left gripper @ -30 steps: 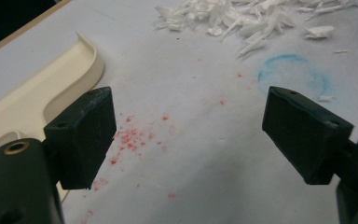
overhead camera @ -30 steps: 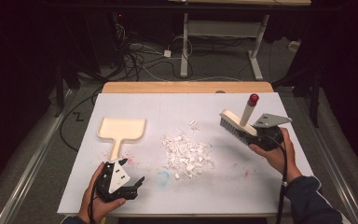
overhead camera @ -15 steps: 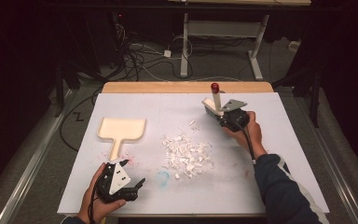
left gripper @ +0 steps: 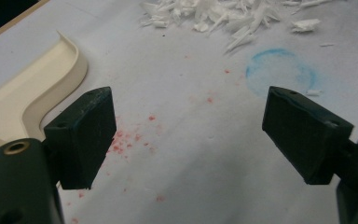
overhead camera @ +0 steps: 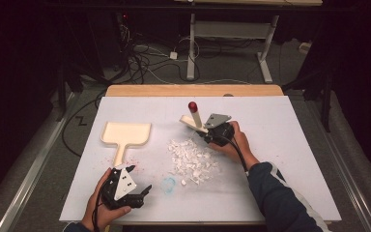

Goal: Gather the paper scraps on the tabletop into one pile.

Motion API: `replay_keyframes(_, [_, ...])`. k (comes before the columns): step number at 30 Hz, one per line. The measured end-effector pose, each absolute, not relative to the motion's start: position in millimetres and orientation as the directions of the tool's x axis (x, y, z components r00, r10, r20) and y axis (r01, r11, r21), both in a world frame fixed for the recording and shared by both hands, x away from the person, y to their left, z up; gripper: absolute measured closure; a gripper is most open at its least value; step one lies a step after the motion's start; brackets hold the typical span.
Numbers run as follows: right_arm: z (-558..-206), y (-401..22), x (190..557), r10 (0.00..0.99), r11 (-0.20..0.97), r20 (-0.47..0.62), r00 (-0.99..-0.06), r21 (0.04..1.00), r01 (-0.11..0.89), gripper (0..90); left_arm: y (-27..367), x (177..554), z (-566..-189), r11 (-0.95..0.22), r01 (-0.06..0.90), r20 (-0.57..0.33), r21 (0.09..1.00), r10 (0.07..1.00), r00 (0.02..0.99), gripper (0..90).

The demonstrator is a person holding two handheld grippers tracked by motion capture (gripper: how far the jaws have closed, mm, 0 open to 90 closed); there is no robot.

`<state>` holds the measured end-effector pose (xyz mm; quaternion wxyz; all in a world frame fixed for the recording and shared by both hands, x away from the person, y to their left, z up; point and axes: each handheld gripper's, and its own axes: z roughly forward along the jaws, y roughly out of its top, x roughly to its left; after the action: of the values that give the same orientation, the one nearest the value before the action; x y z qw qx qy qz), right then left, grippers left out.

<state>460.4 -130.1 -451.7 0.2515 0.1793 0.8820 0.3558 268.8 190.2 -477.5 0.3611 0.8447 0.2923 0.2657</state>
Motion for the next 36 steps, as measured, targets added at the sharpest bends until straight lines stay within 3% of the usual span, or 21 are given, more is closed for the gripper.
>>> replay_keyframes(7, [-450.3, -137.8, 428.8, 0.33, 0.699, -0.294, -0.897, 0.715, 0.022, 68.3, 190.9, 268.3, -476.8, -0.568, 0.304, 0.238, 0.765, 0.688, 0.686, 16.4])
replay_keyframes(14, [-439.8, -165.2, 402.6, 0.303, 0.658, -0.262, -0.917, 0.753, 0.002, 68.4, 188.6, 267.2, -477.4, -0.579, 0.305, 0.242, 0.756, 0.68, 0.692, 16.4])
replay_keyframes(21, [-419.3, -188.3, 394.8, 0.418, 0.607, -0.255, -0.872, 0.792, 0.059, 68.4, 186.1, 267.4, -476.4, -0.585, 0.302, 0.25, 0.752, 0.678, 0.691, 16.4])
replay_keyframes(28, [-409.4, -216.5, 393.8, 0.571, 0.548, -0.198, -0.797, 0.814, 0.19, 68.4, 185.9, 267.3, -475.5, -0.588, 0.298, 0.254, 0.752, 0.675, 0.692, 16.4])
replay_keyframes(36, [-431.4, -236.3, 391.0, 0.706, 0.585, -0.251, -0.662, 0.734, 0.346, 68.4, 181.7, 266.4, -477.5, -0.622, 0.29, 0.278, 0.727, 0.653, 0.705, 16.4])
